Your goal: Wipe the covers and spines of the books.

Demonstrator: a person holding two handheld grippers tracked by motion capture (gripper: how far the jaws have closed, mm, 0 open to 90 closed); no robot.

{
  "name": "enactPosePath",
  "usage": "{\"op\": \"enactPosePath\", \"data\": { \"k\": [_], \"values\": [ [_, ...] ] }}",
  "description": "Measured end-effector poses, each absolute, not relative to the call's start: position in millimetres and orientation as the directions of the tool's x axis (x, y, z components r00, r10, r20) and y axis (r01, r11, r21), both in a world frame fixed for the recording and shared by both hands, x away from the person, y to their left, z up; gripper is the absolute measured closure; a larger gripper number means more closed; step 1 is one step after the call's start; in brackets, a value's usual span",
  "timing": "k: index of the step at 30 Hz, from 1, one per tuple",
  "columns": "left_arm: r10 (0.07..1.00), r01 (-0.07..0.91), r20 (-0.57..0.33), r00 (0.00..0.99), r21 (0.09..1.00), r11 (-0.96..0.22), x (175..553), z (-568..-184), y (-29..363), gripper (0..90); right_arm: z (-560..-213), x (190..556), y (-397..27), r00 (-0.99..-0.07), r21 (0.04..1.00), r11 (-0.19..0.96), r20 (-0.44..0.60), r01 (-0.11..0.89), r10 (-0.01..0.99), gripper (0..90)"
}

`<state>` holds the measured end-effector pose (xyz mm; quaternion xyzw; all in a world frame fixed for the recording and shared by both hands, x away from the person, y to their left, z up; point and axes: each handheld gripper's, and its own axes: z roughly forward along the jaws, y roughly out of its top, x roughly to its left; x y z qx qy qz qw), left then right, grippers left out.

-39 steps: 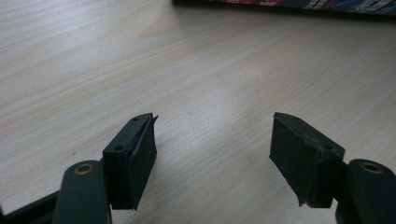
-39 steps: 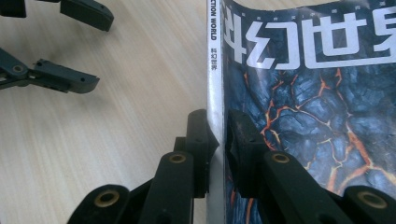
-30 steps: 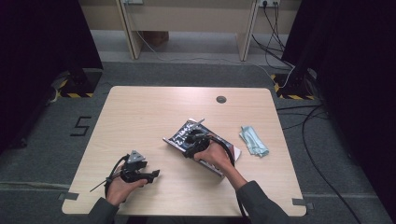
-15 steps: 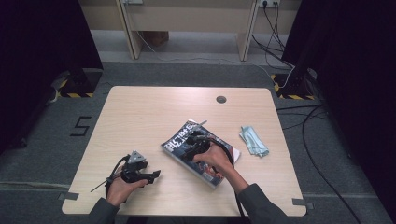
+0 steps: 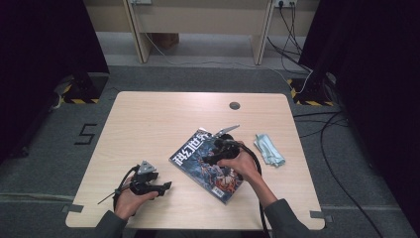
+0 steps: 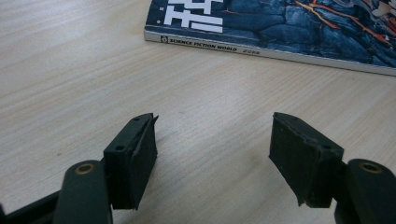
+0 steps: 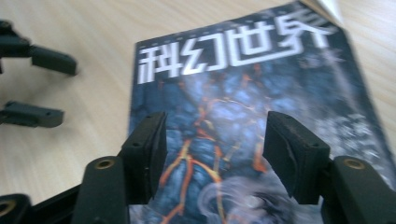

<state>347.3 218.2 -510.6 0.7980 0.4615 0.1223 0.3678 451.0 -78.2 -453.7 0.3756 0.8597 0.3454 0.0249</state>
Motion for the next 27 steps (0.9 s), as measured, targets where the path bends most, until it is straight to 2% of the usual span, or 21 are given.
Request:
{"op": "enactPosePath", "data": {
  "k": [3,11,27],
  "values": [
    [0.824,0.645,-0.142,0.548,0.7,-0.308,347.2,-510.6,217.3,31.2,-454.5,452.7,-90.0,-0.688,0.62,0.451,0.208,0.643,0.695,32.1],
    [0.824,0.644,-0.144,0.548,0.702,-0.305,347.2,-510.7,216.5,31.1,-455.4,458.4,-120.8,-0.606,0.643,0.361,0.205,0.676,0.769,27.6],
    [0.799,0.63,-0.172,0.576,0.716,-0.3,346.5,-511.4,205.6,31.0,-479.6,460.1,-152.1,-0.546,0.617,0.336,0.184,0.711,0.817,27.6]
  ]
}}
